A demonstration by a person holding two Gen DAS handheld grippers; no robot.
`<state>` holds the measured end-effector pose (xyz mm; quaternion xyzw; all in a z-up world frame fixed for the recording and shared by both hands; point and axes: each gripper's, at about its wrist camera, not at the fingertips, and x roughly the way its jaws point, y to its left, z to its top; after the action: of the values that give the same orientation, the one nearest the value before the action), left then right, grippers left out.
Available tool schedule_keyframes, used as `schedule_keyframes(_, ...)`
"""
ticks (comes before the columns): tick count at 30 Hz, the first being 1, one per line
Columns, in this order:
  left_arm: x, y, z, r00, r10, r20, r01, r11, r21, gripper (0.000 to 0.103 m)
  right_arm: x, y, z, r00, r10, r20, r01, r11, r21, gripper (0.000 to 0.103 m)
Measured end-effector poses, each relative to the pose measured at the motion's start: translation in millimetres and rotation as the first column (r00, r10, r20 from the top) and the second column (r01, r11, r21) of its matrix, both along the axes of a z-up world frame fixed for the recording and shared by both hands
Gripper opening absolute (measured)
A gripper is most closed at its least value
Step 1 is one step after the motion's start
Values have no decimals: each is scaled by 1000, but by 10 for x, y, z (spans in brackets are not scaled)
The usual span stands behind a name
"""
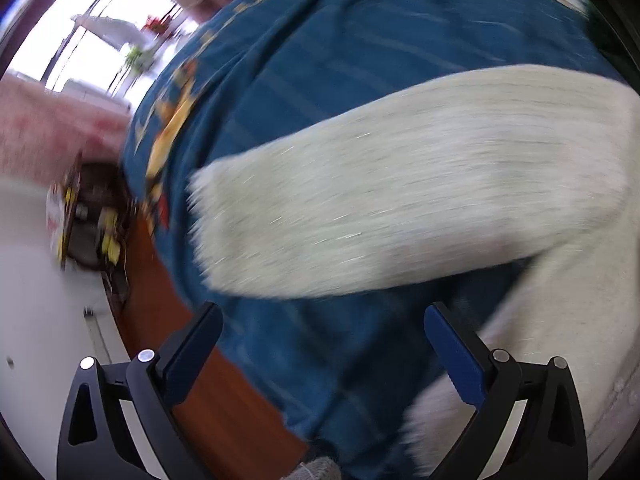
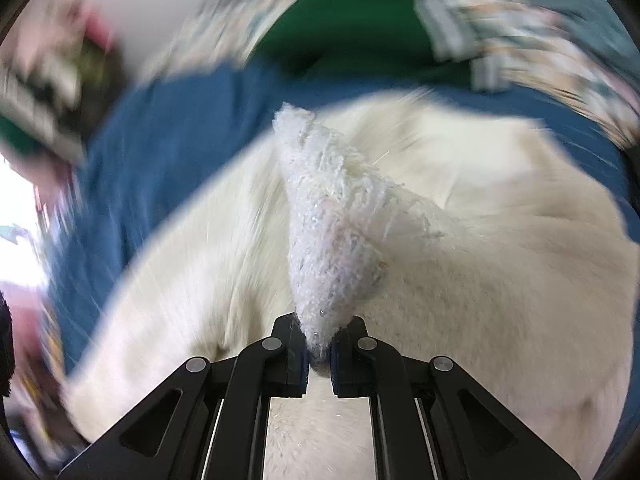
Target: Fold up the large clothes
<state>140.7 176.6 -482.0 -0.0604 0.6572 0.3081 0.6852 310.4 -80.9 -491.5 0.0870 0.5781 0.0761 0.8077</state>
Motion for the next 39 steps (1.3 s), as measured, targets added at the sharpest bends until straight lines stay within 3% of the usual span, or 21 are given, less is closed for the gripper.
schedule_keyframes(4, -188, 349, -111, 994, 109, 12, -108, 990, -86, 103, -71, 347, -437, 988, 90, -128, -101, 991, -82, 18)
schedule_keyframes(6, -249, 525, -190, 981, 192, 38, -181, 965, -187, 103, -97, 200, -344, 988, 67, -141, -65, 998, 22, 43)
schedule_keyframes(8, -295, 704, -307, 951, 300, 75, -262, 911, -317, 102, -172, 4, -158, 990, 37, -136, -22, 994, 110, 64)
schedule_keyframes(11, -315, 968, -575, 876, 473, 93, -380, 797, -470, 102, -340, -218, 68, 993, 5, -120, 11, 991, 136, 66)
schedule_keyframes(12, -303, 1076, -689, 836, 538, 107, -416, 749, -515, 101, -393, -277, 99, 992, -4, -125, 21, 991, 132, 66)
schedule_keyframes(14, -243, 1245, -809, 787, 606, 116, -469, 711, -525, 91, -476, -435, 106, 988, -31, -152, 52, 989, 138, 66)
schedule_keyframes(16, -156, 1410, -799, 754, 638, 157, -504, 714, -485, 79, -422, -593, 28, 979, -56, -196, 90, 982, 165, 66)
schedule_keyframes(17, -70, 1519, -750, 747, 635, 196, -511, 738, -441, 57, -419, -585, -25, 974, -68, -214, 106, 979, 172, 66)
schedule_keyframes(18, 28, 1611, -699, 754, 616, 227, -505, 765, -400, 30, -417, -556, -69, 971, -82, -225, 124, 977, 175, 66)
schedule_keyframes(20, 268, 1758, -607, 770, 566, 294, -444, 807, -388, 18, -385, -473, -72, 971, -99, -218, 145, 968, 204, 66)
schedule_keyframes(22, 544, 1858, -468, 789, 498, 360, -384, 857, -344, 16, -337, -406, -78, 971, -136, -198, 181, 958, 225, 59)
schedule_keyframes(23, 708, 1890, -387, 803, 454, 387, -343, 882, -323, 16, -317, -374, -90, 968, -158, -195, 202, 950, 238, 36)
schedule_keyframes(24, 880, 1839, -289, 813, 419, 405, -311, 900, -306, 16, -239, -296, -170, 961, -178, -211, 230, 938, 257, 23)
schedule_keyframes(27, 1307, 1756, 68, 835, 279, 473, -186, 954, -235, 15, -64, -88, -433, 945, -200, -258, 272, 920, 281, 17)
schedule_keyframes(29, 1457, 1646, 283, 843, 195, 501, -110, 975, -194, 15, 44, 83, -694, 935, -181, -304, 255, 940, 226, 16)
schedule_keyframes(31, 1476, 1568, 489, 851, 104, 515, -45, 991, -127, 15, 79, 93, -637, 935, -173, -309, 242, 949, 201, 16)
schedule_keyframes(32, 1432, 1545, 567, 849, 66, 524, -15, 995, -102, 15, 72, 80, -553, 938, -161, -308, 223, 958, 180, 18)
schedule_keyframes(34, 1415, 1283, 796, 842, -27, 538, 53, 998, -33, 15, -34, -32, -285, 946, -180, -268, 198, 979, 42, 43)
schedule_keyframes(35, 1351, 1150, 883, 837, -60, 544, 80, 997, -13, 15, -126, -141, -146, 947, -216, -238, 210, 976, -51, 69)
schedule_keyframes(36, 1371, 994, 999, 827, -108, 552, 120, 993, 15, 15, -193, -228, -62, 946, -241, -218, 224, 969, -102, 78)
schedule_keyframes(39, 1419, 593, 1196, 805, -225, 548, 209, 973, 93, 14, -458, -621, 133, 937, -311, -160, 268, 932, -245, 83)
